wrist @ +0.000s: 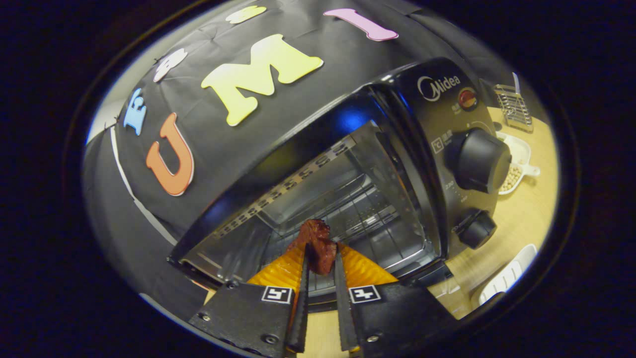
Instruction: Open the toaster oven, put the food inside, and close the toaster oven door.
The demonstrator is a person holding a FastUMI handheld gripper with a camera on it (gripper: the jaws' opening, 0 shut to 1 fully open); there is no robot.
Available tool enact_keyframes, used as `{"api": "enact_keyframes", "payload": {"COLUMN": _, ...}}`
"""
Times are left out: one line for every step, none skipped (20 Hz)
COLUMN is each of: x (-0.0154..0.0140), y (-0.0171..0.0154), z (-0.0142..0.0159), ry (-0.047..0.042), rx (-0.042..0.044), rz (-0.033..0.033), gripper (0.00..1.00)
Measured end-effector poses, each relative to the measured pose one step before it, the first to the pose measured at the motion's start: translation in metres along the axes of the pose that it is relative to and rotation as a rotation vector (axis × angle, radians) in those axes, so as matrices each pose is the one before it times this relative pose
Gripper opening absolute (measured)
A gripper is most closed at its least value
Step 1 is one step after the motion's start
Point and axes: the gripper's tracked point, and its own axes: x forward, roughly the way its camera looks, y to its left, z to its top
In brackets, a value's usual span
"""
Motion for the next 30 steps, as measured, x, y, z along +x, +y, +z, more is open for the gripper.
{"api": "enact_keyframes", "payload": {"x": -0.00015, "y": -0.00616, "z": 0.00035, "ry": -0.00523, "rx": -0.01505, "rz": -0.03314, "gripper": 0.35}}
{"api": "enact_keyframes", "payload": {"x": -0.00334, "y": -0.00314, "z": 0.00122, "ry": -0.00221, "rx": -0.01008, "rz": -0.01964, "gripper": 0.4}}
{"api": "enact_keyframes", "payload": {"x": -0.00061, "y": -0.00112, "z": -0.00014, "ry": -0.00294, "rx": -0.01177, "rz": -0.01701, "gripper": 0.46}}
{"api": "enact_keyframes", "payload": {"x": -0.00361, "y": -0.00442, "z": 0.00151, "ry": -0.00186, "rx": -0.01917, "rz": -0.02942, "gripper": 0.52}}
{"api": "enact_keyframes", "payload": {"x": 0.00023, "y": -0.00399, "z": 0.00254, "ry": -0.00674, "rx": -0.02261, "rz": -0.02692, "gripper": 0.53}}
{"api": "enact_keyframes", "payload": {"x": -0.00742, "y": -0.00118, "z": 0.00202, "ry": -0.00421, "rx": -0.02103, "rz": -0.01311, "gripper": 0.59}}
{"api": "enact_keyframes", "payload": {"x": -0.00647, "y": 0.00071, "z": 0.00232, "ry": -0.00573, "rx": -0.01614, "rz": -0.0011, "gripper": 0.63}}
{"api": "enact_keyframes", "payload": {"x": -0.00859, "y": 0.00196, "z": 0.00277, "ry": -0.00695, "rx": -0.01362, "rz": 0.00493, "gripper": 0.7}}
{"api": "enact_keyframes", "payload": {"x": -0.00891, "y": 0.00181, "z": 0.00246, "ry": -0.00377, "rx": -0.01631, "rz": 0.00473, "gripper": 0.77}}
{"api": "enact_keyframes", "payload": {"x": -0.01119, "y": 0.00124, "z": 0.00361, "ry": -0.01024, "rx": -0.0158, "rz": 0.00187, "gripper": 0.84}}
{"api": "enact_keyframes", "payload": {"x": -0.01367, "y": 0.00077, "z": 0.00329, "ry": -0.00772, "rx": -0.01968, "rz": 0.00497, "gripper": 0.91}}
{"api": "enact_keyframes", "payload": {"x": -0.01333, "y": 0.00182, "z": 0.00198, "ry": -0.00627, "rx": -0.01735, "rz": 0.00403, "gripper": 0.97}}
{"api": "enact_keyframes", "payload": {"x": -0.01441, "y": 0.00151, "z": 0.00137, "ry": -0.00513, "rx": -0.0169, "rz": 0.00148, "gripper": 0.98}}
{"api": "enact_keyframes", "payload": {"x": -0.01325, "y": 0.00055, "z": 0.00161, "ry": -0.0044, "rx": -0.0163, "rz": -0.0033, "gripper": 0.98}}
{"api": "enact_keyframes", "payload": {"x": -0.01409, "y": 0.0001, "z": 0.00066, "ry": -0.00361, "rx": -0.01763, "rz": -0.00545, "gripper": 0.98}}
{"api": "enact_keyframes", "payload": {"x": -0.01338, "y": 0.00005, "z": 0.00248, "ry": -0.00784, "rx": -0.01754, "rz": -0.00873, "gripper": 0.98}}
{"api": "enact_keyframes", "payload": {"x": -0.01315, "y": 0.00028, "z": 0.00186, "ry": -0.01008, "rx": -0.02059, "rz": -0.0108, "gripper": 0.98}}
{"api": "enact_keyframes", "payload": {"x": -0.01298, "y": -0.00022, "z": 0.00035, "ry": -0.00486, "rx": -0.02397, "rz": -0.01012, "gripper": 0.98}}
{"api": "enact_keyframes", "payload": {"x": -0.01284, "y": 0.00018, "z": -0.00036, "ry": -0.00935, "rx": -0.01845, "rz": -0.01193, "gripper": 0.98}}
{"api": "enact_keyframes", "payload": {"x": -0.0113, "y": 0.00226, "z": -0.00163, "ry": -0.00217, "rx": -0.02323, "rz": -0.00023, "gripper": 0.98}}
{"api": "enact_keyframes", "payload": {"x": -0.01025, "y": 0.00297, "z": -0.004, "ry": -0.00439, "rx": -0.02409, "rz": 0.0027, "gripper": 0.98}}
{"api": "enact_keyframes", "payload": {"x": -0.01005, "y": 0.00173, "z": -0.00358, "ry": -0.0078, "rx": -0.02326, "rz": -0.00092, "gripper": 0.98}}
{"api": "enact_keyframes", "payload": {"x": -0.00772, "y": 0.00196, "z": -0.00578, "ry": -0.00374, "rx": -0.02615, "rz": -0.00204, "gripper": 0.98}}
{"api": "enact_keyframes", "payload": {"x": -0.00676, "y": 0.00332, "z": -0.00813, "ry": 0.00081, "rx": -0.03236, "rz": 0.00366, "gripper": 0.97}}
{"api": "enact_keyframes", "payload": {"x": -0.00674, "y": 0.00291, "z": -0.01293, "ry": 0.0021, "rx": -0.03363, "rz": -0.00237, "gripper": 0.98}}
{"api": "enact_keyframes", "payload": {"x": -0.00367, "y": 0.00031, "z": -0.00968, "ry": 0.00216, "rx": -0.02863, "rz": -0.02036, "gripper": 0.98}}
{"api": "enact_keyframes", "payload": {"x": -0.00371, "y": 0.00506, "z": -0.01341, "ry": 0.00436, "rx": -0.03959, "rz": 0.00762, "gripper": 0.98}}
{"api": "enact_keyframes", "payload": {"x": -0.0004, "y": 0.0054, "z": -0.0094, "ry": 0.00097, "rx": -0.03738, "rz": 0.02034, "gripper": 0.98}}
{"api": "enact_keyframes", "payload": {"x": -0.00031, "y": 0.0084, "z": -0.00961, "ry": -0.00655, "rx": -0.01829, "rz": 0.0038, "gripper": 0.98}}
{"api": "enact_keyframes", "payload": {"x": 0.00091, "y": 0.00795, "z": -0.01048, "ry": 0.00154, "rx": -0.01725, "rz": 0.01465, "gripper": 0.98}}
